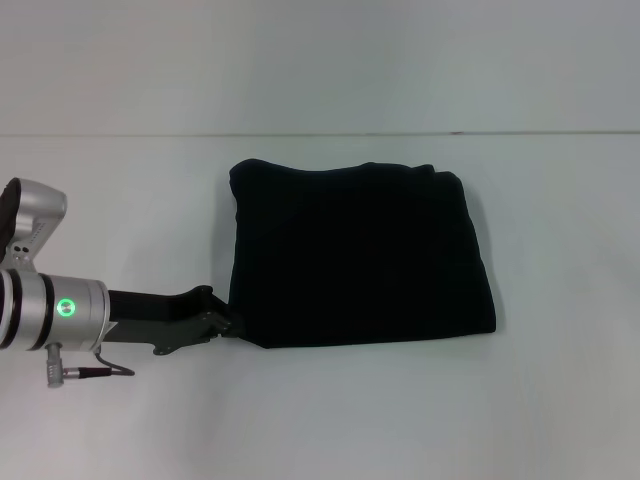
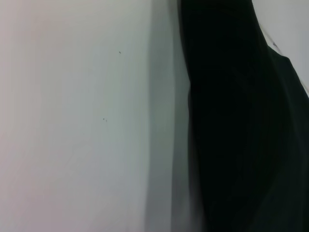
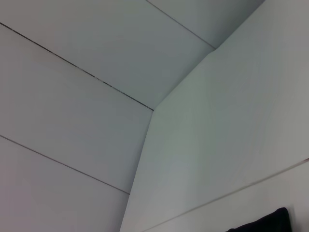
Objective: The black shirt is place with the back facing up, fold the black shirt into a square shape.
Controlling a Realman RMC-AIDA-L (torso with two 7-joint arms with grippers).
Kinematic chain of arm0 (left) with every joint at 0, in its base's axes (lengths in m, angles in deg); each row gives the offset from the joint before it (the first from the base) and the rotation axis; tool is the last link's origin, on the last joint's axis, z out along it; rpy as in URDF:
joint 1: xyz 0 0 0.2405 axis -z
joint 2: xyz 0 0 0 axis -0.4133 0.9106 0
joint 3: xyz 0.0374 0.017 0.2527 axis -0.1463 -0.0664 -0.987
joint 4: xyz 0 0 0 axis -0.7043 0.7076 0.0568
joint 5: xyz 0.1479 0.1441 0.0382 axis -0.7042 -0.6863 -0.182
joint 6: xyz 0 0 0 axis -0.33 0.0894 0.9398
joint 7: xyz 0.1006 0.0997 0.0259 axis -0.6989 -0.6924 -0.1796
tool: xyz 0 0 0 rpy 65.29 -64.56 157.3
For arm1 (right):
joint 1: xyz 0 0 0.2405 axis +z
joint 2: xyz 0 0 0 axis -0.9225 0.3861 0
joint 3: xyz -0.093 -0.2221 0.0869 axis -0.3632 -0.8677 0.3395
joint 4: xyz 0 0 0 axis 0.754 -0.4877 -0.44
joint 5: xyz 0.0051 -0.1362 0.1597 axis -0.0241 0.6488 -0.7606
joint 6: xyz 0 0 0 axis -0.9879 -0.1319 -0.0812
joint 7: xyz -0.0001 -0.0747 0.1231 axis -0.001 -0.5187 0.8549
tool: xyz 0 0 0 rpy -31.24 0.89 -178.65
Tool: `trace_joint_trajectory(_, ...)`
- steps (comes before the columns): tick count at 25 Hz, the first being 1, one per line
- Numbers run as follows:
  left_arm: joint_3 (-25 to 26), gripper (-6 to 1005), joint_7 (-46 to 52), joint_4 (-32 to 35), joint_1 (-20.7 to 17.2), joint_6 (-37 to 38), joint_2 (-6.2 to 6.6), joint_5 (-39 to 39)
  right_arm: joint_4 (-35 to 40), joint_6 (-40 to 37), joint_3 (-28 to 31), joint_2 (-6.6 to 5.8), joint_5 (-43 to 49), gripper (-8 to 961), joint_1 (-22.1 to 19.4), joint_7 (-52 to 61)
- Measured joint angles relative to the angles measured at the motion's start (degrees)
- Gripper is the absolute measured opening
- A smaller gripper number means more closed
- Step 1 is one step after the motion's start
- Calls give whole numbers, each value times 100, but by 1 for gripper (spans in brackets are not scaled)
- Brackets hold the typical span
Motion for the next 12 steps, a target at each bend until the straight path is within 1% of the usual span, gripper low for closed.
trace_joint_trajectory(2, 9, 29, -9, 4, -13, 42, 8, 10, -3, -1, 0, 0, 0, 879, -9, 0)
trace_joint_trajectory(5, 14, 28, -14, 20, -49, 116, 29, 5, -5, -4, 0, 0, 0, 879, -18, 0)
trace_joint_trajectory(7, 22, 27, 3, 118, -144, 172, 43, 3, -7, -9, 0, 0, 0, 879, -24, 0)
trace_joint_trajectory(12, 230, 36, 24, 306, -315, 360, 62, -24, -7, -20, 0, 0, 19, 879, -19, 0)
